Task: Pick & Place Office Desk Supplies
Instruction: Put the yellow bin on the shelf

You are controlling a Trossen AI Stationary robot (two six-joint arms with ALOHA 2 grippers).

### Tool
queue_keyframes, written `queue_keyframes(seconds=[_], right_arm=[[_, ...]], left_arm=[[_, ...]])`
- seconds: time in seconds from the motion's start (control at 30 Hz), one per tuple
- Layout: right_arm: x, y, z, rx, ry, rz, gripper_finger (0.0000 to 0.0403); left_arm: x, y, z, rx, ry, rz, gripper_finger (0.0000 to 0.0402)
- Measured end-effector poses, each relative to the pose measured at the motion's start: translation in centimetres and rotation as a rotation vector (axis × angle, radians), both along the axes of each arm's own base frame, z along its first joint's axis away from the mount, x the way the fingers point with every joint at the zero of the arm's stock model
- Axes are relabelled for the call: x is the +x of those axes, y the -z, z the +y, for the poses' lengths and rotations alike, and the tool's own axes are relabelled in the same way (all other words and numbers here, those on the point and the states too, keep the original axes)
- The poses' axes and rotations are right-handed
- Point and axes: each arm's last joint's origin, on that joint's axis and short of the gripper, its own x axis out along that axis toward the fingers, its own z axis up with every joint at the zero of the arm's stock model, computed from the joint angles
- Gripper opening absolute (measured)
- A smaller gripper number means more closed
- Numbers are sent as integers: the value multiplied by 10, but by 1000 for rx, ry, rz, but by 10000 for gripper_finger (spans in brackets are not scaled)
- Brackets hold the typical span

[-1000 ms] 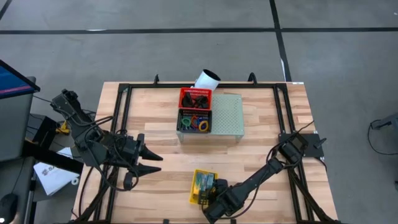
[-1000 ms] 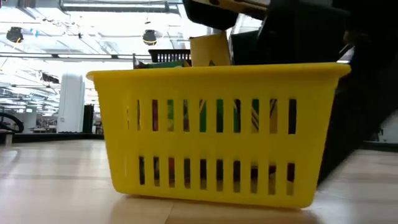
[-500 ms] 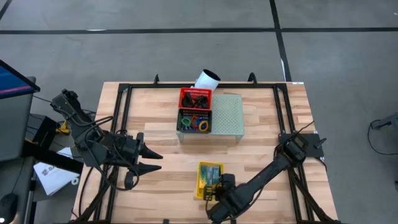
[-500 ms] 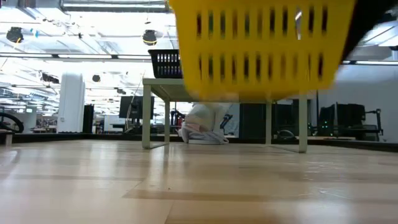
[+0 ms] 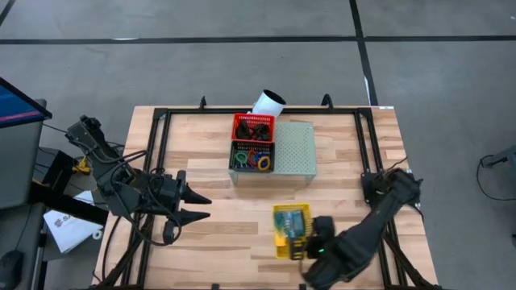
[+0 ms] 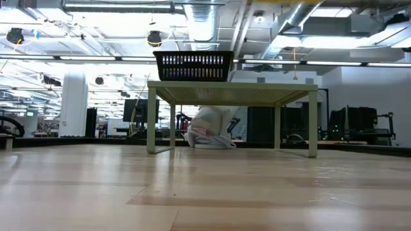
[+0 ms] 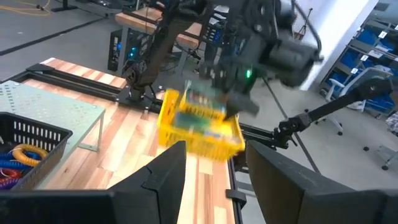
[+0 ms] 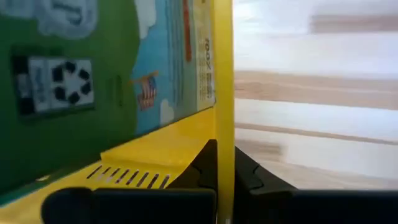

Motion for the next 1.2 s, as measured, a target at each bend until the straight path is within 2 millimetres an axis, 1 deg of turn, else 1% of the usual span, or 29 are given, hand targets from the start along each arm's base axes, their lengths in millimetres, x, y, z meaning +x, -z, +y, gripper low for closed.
queue_keyframes(seconds=[0.07,0.2,0.3,0.47,0.67,0.77,0.93,1.03,1.2], right_arm=[[-12,-15,-8,11,-9,-3,0],[-30,-35,-43,-6,-6,-45,0],[-45,-38,-72,-34,11,-42,0],[-71,-44,-127,-52,36,-38,0],[-90,-49,-184,-82,46,-31,0],[-90,-49,-206,-83,30,-8,0],[-80,-49,-237,-84,-5,10,0],[-72,-47,-255,-78,2,13,0],[-65,-43,-278,-54,19,22,0]], left_arm=[[0,0,0,1,-2,0,163],[0,0,0,2,-17,-3,163],[0,0,1,5,-37,-7,163],[0,-1,2,4,-76,-20,163],[0,-2,3,5,-105,-28,163],[0,-2,3,18,-123,-31,163],[0,-3,4,26,-136,-38,163],[0,-3,4,28,-145,-39,163],[0,-3,4,26,-147,-42,163]])
